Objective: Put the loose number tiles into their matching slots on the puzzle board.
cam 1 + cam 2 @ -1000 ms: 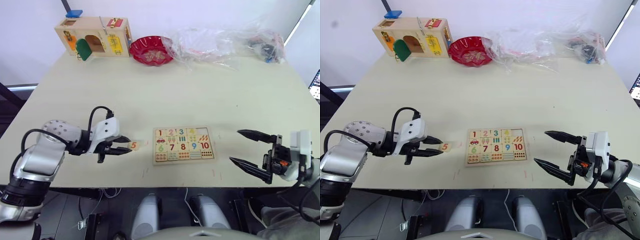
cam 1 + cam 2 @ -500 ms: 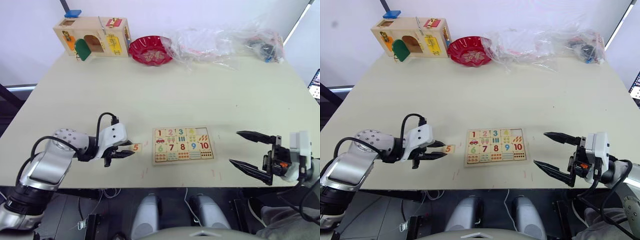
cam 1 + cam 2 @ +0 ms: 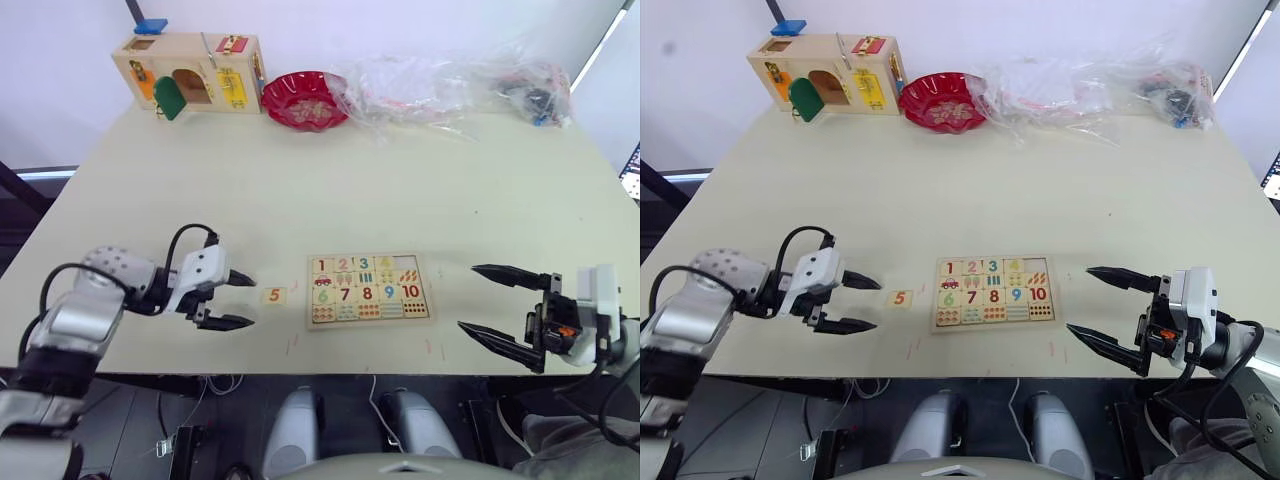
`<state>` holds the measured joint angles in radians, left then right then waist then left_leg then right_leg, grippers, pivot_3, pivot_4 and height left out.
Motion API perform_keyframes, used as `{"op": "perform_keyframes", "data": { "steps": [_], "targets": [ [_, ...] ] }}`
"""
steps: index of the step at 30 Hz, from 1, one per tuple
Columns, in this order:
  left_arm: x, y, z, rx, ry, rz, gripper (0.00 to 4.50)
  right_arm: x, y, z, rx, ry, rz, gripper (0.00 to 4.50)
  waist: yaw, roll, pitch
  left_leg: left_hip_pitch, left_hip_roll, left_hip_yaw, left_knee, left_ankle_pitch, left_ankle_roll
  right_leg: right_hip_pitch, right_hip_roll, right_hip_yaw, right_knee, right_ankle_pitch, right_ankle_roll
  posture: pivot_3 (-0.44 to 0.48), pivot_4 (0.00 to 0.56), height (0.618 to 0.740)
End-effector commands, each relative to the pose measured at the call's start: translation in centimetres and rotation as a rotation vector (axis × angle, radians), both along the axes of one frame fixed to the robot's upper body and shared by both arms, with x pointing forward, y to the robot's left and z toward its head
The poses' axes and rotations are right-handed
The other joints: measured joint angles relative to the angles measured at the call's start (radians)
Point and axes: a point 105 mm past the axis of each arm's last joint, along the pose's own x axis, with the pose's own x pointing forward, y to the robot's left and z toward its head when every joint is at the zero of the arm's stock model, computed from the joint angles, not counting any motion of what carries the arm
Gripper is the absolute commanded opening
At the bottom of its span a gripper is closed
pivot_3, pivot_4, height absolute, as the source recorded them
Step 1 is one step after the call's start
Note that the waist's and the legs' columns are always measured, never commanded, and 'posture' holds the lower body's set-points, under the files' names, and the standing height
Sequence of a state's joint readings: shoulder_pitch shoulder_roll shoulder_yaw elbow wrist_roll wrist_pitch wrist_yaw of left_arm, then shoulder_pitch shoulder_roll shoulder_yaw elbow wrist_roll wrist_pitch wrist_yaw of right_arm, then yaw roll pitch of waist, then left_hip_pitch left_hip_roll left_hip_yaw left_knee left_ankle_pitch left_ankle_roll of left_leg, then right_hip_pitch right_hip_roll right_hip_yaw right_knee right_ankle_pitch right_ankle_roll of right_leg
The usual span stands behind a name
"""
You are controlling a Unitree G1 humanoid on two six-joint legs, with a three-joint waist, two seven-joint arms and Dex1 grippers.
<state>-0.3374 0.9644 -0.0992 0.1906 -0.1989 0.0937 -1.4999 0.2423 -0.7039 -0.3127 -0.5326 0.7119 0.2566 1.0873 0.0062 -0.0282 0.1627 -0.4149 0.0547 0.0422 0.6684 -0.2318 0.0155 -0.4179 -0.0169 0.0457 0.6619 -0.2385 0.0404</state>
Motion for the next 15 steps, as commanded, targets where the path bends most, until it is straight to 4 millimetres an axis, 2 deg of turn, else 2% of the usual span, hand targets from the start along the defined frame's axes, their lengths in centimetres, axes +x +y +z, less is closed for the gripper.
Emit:
{"op": "perform_keyframes", "data": {
  "steps": [1,5,10,11,12,14,15],
  "targets": [
    [0.8,-0.5,0.5,-0.013,-0.048,-0.072,3.77,-0.3,0.1,0.8,-0.012,-0.042,0.012,4.50,0.005,0.000,0.000,0.000,0.000,0.000,0.000,0.000,0.000,0.000,0.000,0.000,0.000,0.000,0.000,0.000,0.150,0.740],
    [1.9,-1.5,0.5,-0.029,-0.060,-0.118,3.77,-0.4,0.1,0.8,-0.016,-0.046,0.007,4.50,0.006,0.000,0.000,0.000,0.000,0.000,0.000,0.000,0.000,0.000,0.001,0.000,0.000,0.001,-0.001,0.000,0.150,0.740],
    [2.1,-2.4,0.4,-0.038,-0.043,-0.143,3.77,-0.6,0.0,0.8,-0.020,-0.048,-0.004,4.50,0.003,0.000,0.000,0.000,0.000,0.000,0.000,0.000,0.000,0.000,0.001,0.000,0.000,0.001,-0.001,0.000,0.150,0.740],
    [2.1,-2.4,0.4,-0.038,-0.038,-0.145,3.40,-0.7,0.0,0.8,-0.021,-0.048,-0.006,4.50,0.003,0.000,0.000,0.000,0.000,0.000,0.000,0.000,0.000,0.000,0.001,0.001,0.000,0.001,-0.001,0.000,0.150,0.740],
    [2.1,-2.4,0.3,-0.037,-0.034,-0.144,3.29,-0.7,0.0,0.8,-0.021,-0.048,-0.010,4.50,0.004,0.000,0.000,0.000,0.000,0.000,0.000,0.000,0.000,0.000,0.001,0.001,0.001,0.001,-0.001,0.000,0.150,0.740],
    [2.1,-2.4,0.3,-0.034,-0.033,-0.140,2.53,-0.9,-0.1,0.7,-0.022,-0.046,-0.015,4.50,0.005,0.000,0.000,0.000,0.000,0.000,0.000,0.000,0.000,0.000,0.001,0.000,0.001,0.001,-0.001,0.000,0.150,0.740],
    [2.1,-2.3,0.3,-0.033,-0.033,-0.139,2.53,-0.9,-0.1,0.7,-0.022,-0.046,-0.016,4.50,0.005,0.000,0.000,0.000,0.000,0.000,0.000,0.000,0.000,0.000,0.001,0.000,0.001,0.000,0.000,0.000,0.150,0.740]
  ]
}}
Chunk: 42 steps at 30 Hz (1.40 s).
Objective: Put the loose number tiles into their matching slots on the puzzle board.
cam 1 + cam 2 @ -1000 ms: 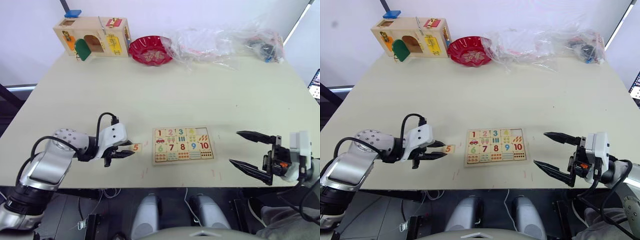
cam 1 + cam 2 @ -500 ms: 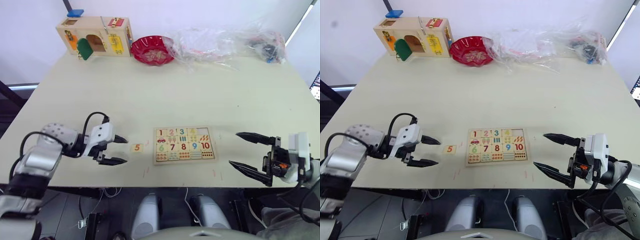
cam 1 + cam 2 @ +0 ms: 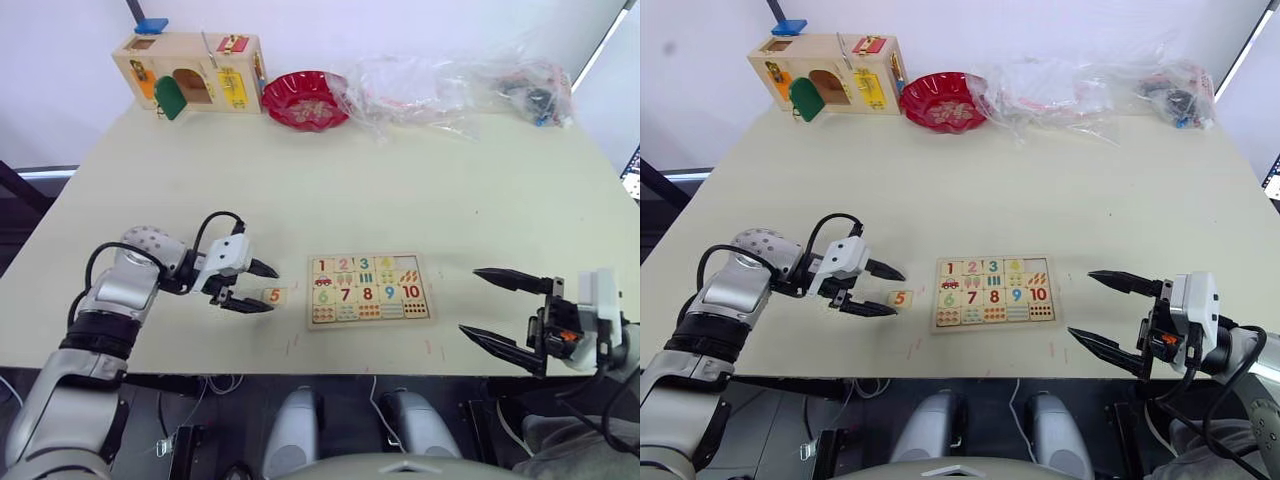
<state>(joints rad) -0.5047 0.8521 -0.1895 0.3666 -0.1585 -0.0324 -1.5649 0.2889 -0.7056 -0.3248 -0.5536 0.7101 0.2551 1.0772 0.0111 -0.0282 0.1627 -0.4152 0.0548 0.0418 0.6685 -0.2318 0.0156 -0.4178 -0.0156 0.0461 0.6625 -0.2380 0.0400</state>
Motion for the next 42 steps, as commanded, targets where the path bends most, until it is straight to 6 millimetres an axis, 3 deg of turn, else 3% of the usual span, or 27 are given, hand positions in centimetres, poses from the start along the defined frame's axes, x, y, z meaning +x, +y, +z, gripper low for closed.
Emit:
{"op": "perform_keyframes", "data": {
  "steps": [1,20,25,32,42],
  "targets": [
    [0.0,0.1,0.6,0.003,-0.013,-0.010,2.53,-0.4,0.1,1.1,-0.014,-0.065,0.001,4.50,0.000,0.000,0.000,0.000,0.000,0.000,0.000,0.000,0.000,0.000,0.000,0.000,0.000,0.000,0.000,0.000,0.150,0.740],
    [-0.3,0.9,-0.4,0.050,-0.004,0.013,2.53,-0.4,0.1,1.0,-0.016,-0.066,-0.007,4.50,0.001,0.000,0.000,0.000,0.000,0.000,0.000,0.000,0.000,0.000,0.000,0.000,0.000,0.000,0.000,0.000,0.150,0.740],
    [-0.3,1.0,-0.4,0.048,-0.018,0.019,0.99,-0.4,-0.1,1.0,-0.018,-0.065,-0.012,4.50,0.000,0.000,0.000,0.000,0.000,0.000,0.000,0.000,0.000,0.000,0.000,0.000,0.000,0.000,0.000,0.000,0.150,0.740],
    [-0.6,0.6,2.3,0.034,-0.078,0.046,0.99,-0.4,-0.7,0.7,-0.014,-0.068,-0.061,4.50,0.000,0.000,0.000,0.000,0.000,0.000,0.000,0.000,0.000,0.000,0.000,0.000,0.000,0.000,0.000,0.000,0.150,0.740],
    [-1.0,-5.0,8.4,0.043,-0.081,0.051,0.99,-1.1,-0.7,1.6,0.007,-0.085,-0.142,4.50,0.002,0.000,0.000,0.000,0.000,-0.001,0.000,0.000,0.000,0.001,0.000,0.000,0.000,0.000,0.001,0.000,0.150,0.740]
  ]
}}
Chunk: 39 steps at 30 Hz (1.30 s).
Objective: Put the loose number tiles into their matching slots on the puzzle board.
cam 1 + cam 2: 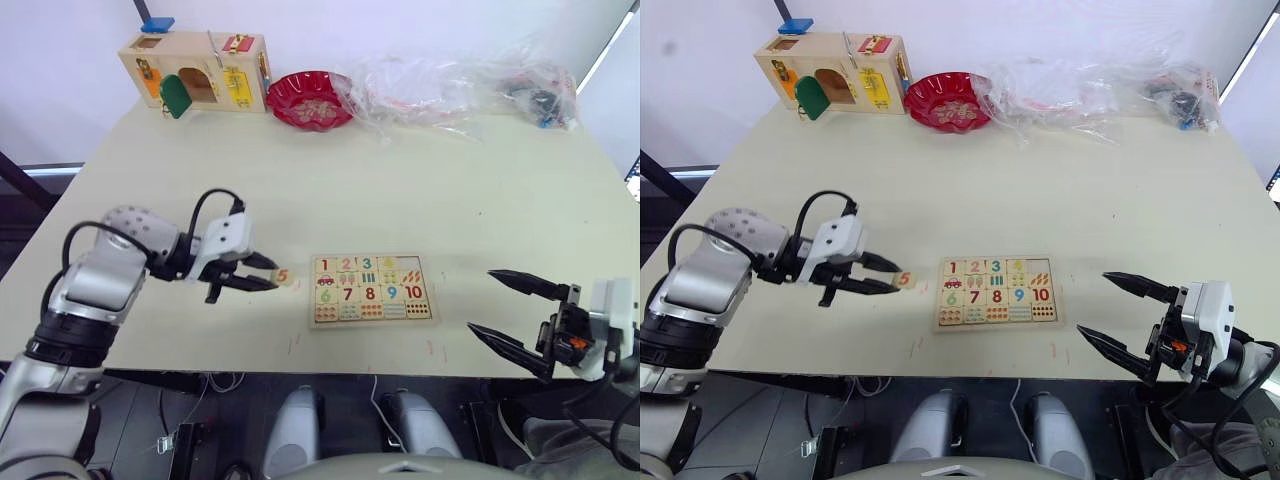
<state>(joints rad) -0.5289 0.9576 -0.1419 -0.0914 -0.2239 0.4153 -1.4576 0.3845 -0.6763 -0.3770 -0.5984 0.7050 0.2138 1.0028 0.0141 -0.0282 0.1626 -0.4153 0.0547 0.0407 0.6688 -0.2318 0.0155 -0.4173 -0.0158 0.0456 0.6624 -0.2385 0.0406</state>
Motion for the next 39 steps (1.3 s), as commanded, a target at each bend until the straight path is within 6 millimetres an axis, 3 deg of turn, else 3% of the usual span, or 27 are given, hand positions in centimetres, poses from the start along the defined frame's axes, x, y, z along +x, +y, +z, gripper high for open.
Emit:
{"op": "perform_keyframes", "data": {
  "steps": [1,8,13,18,25,39],
  "targets": [
    [-0.1,-2.9,2.6,0.042,0.009,-0.011,0.99,-0.7,0.2,1.8,0.003,-0.063,-0.039,4.50,0.000,0.000,0.000,0.000,0.000,0.000,0.000,0.000,0.000,0.000,0.000,0.000,0.000,0.000,0.000,0.000,0.150,0.740],
    [2.5,-8.5,4.8,0.028,-0.058,0.035,0.99,-1.6,-0.3,2.3,-0.010,-0.069,-0.083,4.50,-0.001,0.000,0.000,0.000,-0.002,-0.003,0.001,0.000,0.000,0.002,0.001,0.000,0.000,0.000,0.000,0.000,0.150,0.740],
    [3.5,-12.3,3.7,0.063,0.004,0.103,0.99,-1.5,-0.8,2.3,-0.023,-0.079,-0.098,4.50,-0.005,0.000,0.000,0.000,-0.002,-0.004,0.000,0.000,0.000,0.002,0.003,0.001,0.000,0.000,0.000,0.000,0.150,0.740],
    [3.0,-15.5,2.2,0.118,0.060,0.096,0.99,-1.5,-1.2,2.4,-0.041,-0.089,-0.111,4.50,-0.003,0.000,0.000,-0.001,-0.002,-0.005,0.001,0.000,0.000,0.002,0.003,0.001,0.000,0.000,0.000,0.000,0.150,0.740],
    [3.6,-18.3,0.3,0.178,0.018,0.121,0.99,-1.8,-1.3,2.0,-0.048,-0.088,-0.132,4.50,-0.003,0.000,0.000,-0.001,-0.002,-0.006,0.001,0.000,0.000,0.002,0.003,0.001,0.000,0.000,0.000,0.000,0.150,0.740],
    [4.9,-20.3,-0.1,0.224,-0.064,0.083,0.99,-2.1,-1.1,1.5,-0.040,-0.085,-0.151,4.50,-0.002,0.001,0.000,-0.001,-0.004,-0.006,0.000,0.000,0.000,0.002,0.002,0.001,0.000,0.000,0.000,0.000,0.150,0.740]
  ]
}}
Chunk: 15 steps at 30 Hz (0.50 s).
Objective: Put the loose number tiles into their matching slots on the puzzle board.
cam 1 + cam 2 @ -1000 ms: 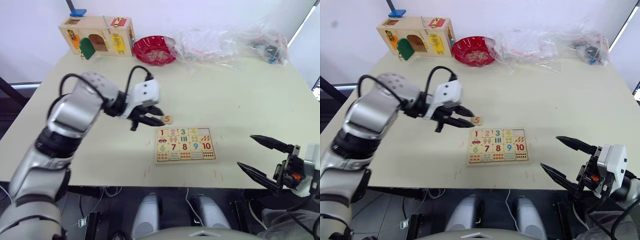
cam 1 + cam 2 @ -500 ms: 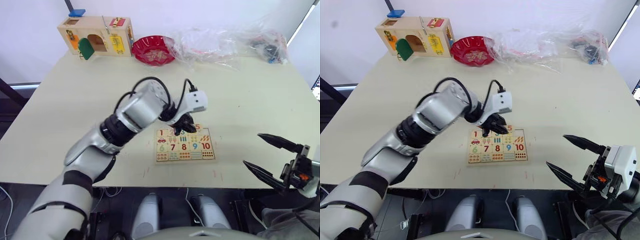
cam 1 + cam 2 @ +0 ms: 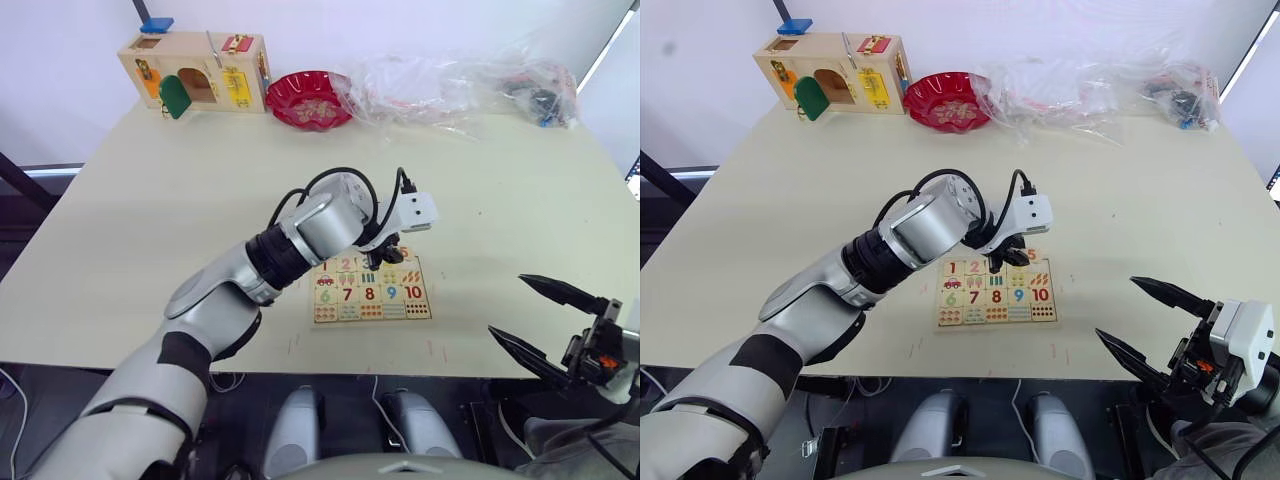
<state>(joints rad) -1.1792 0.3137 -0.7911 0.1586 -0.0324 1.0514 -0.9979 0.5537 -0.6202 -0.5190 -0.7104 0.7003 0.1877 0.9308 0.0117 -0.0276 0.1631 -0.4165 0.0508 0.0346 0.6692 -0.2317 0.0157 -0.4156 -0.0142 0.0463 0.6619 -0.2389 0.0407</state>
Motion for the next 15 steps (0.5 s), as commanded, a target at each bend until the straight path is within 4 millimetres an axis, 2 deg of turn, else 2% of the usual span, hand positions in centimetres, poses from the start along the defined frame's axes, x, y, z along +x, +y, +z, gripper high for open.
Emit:
{"op": "perform_keyframes", "data": {
  "steps": [1,15],
  "targets": [
    [-0.10,-1.04,1.18,-0.010,-0.017,-0.026,0.99,-0.25,0.49,0.65,-0.009,-0.048,0.011,4.50,0.000,0.000,0.000,0.000,0.000,0.000,0.000,0.000,0.000,0.000,0.000,0.000,0.000,0.000,0.000,0.000,0.150,0.740],
    [-0.50,-1.64,0.59,0.088,0.044,0.000,0.99,-0.21,0.92,0.37,-0.008,-0.057,0.004,4.50,-0.001,0.001,0.000,0.000,-0.001,-0.001,0.000,0.000,0.000,0.000,0.000,0.000,0.000,0.000,0.000,0.000,0.150,0.740]
  ]
}}
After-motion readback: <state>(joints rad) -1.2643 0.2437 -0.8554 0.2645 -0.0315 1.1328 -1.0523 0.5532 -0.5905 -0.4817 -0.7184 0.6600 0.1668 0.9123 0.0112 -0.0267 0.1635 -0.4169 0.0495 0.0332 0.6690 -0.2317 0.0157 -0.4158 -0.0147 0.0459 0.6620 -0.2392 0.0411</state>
